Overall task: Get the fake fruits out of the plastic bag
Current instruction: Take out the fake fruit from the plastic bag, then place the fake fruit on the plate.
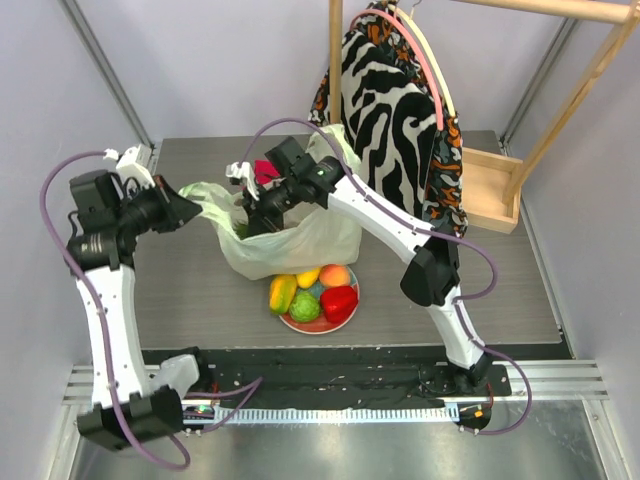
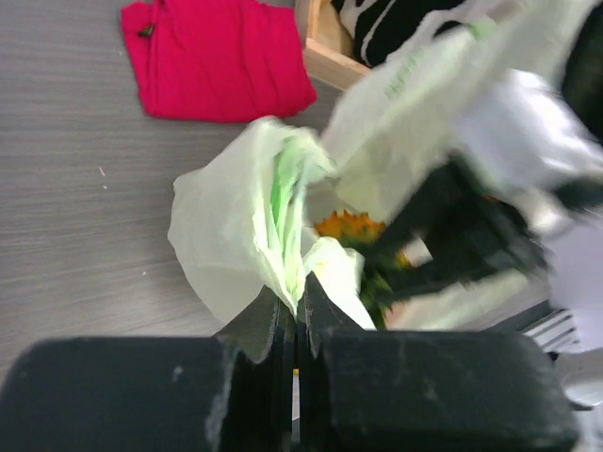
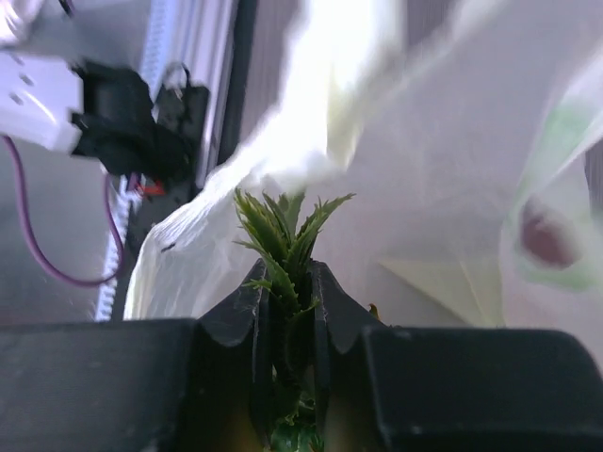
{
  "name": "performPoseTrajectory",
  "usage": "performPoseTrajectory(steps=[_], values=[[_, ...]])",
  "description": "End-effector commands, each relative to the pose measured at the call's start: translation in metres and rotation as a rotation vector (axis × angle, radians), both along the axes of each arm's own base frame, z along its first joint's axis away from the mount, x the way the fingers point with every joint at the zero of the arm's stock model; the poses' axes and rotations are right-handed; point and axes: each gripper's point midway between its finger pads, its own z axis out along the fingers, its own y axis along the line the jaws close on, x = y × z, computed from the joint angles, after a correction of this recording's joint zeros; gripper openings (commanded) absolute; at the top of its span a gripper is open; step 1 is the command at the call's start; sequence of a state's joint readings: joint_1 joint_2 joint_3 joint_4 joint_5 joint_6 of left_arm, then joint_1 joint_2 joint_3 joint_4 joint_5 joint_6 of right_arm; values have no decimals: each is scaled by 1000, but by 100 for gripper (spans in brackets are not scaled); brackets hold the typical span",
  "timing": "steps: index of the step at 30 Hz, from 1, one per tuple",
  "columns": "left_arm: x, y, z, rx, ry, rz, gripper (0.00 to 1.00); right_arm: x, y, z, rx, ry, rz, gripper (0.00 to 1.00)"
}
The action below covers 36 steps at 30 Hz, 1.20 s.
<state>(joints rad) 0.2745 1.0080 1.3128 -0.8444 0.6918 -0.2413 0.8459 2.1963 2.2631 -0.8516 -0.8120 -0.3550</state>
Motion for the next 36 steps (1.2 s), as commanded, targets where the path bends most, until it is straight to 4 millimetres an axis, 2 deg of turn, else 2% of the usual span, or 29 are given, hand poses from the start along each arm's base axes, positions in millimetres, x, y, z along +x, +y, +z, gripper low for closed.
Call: performPoseTrajectory(steps=[1, 2, 3, 4, 5, 7, 10, 11, 13, 14, 15, 16, 17, 18, 19, 20, 21, 22, 23, 26, 27, 29, 30, 32, 33, 34, 35, 36], values=[[30, 0, 7, -71, 2, -6, 0, -8, 22, 116, 300, -36, 9, 1], [35, 1, 3, -83, 18, -5, 0, 8, 27, 133, 350, -113, -54, 1], [39, 3, 4, -84, 11, 8, 0, 12, 24, 154, 393, -173, -88, 1], [40, 4, 3, -86, 13, 18, 0, 21, 23, 150, 398, -199, -117, 2], [44, 7, 3, -85, 12, 29, 0, 33, 24, 170, 469, -280, -155, 1], [52, 11, 5, -85, 11, 57, 0, 45, 15, 186, 512, -343, -219, 1], [68, 30, 28, -61, -44, 161, 0, 60, 5, 225, 612, -417, -282, 1], [71, 37, 43, -56, -81, 192, 0, 71, -2, 242, 658, -450, -331, 1], [79, 51, 55, -65, -102, 238, 0, 86, -12, 267, 721, -501, -407, 1], [80, 54, 68, -61, -131, 240, 0, 96, -18, 286, 776, -576, -467, 1], [82, 56, 72, -56, -147, 243, 0, 115, -25, 292, 785, -634, -565, 1], [82, 59, 78, -49, -163, 256, 0, 125, -29, 297, 796, -698, -610, 1], [83, 62, 81, -39, -174, 272, 0, 142, -29, 293, 804, -719, -650, 1], [82, 63, 84, -36, -183, 271, 0, 150, -31, 294, 814, -712, -674, 1], [83, 63, 83, -35, -179, 271, 0, 152, -36, 312, 869, -674, -690, 1], [83, 64, 81, -43, -173, 280, 0, 162, -32, 305, 879, -628, -702, 1], [84, 65, 79, -50, -166, 286, 0, 168, -38, 311, 904, -607, -710, 1], [86, 68, 77, -57, -158, 296, 0, 157, -41, 330, 965, -563, -679, 1], [89, 70, 78, -70, -156, 308, 0, 152, -41, 339, 998, -562, -659, 1], [93, 83, 93, -71, -189, 365, 0, 130, -53, 368, 1076, -547, -618, 1], [93, 91, 98, -73, -198, 407, 0, 115, -62, 385, 1107, -542, -600, 1], [90, 106, 110, -73, -225, 477, 0, 101, -63, 383, 1087, -493, -557, 1], [88, 113, 112, -83, -227, 517, 0, 87, -70, 385, 1071, -477, -531, 1], [82, 123, 116, -75, -242, 554, 0, 67, -70, 371, 1006, -442, -452, 1], [81, 126, 115, -68, -242, 573, 0, 65, -66, 343, 933, -421, -431, 1], [78, 132, 115, -50, -243, 606, 0, 43, -80, 348, 908, -435, -403, 1], [76, 132, 110, -51, -234, 613, 0, 25, -83, 336, 862, -437, -329, 1], [75, 132, 109, -53, -231, 614, 0, 27, -82, 302, 777, -491, -298, 1]])
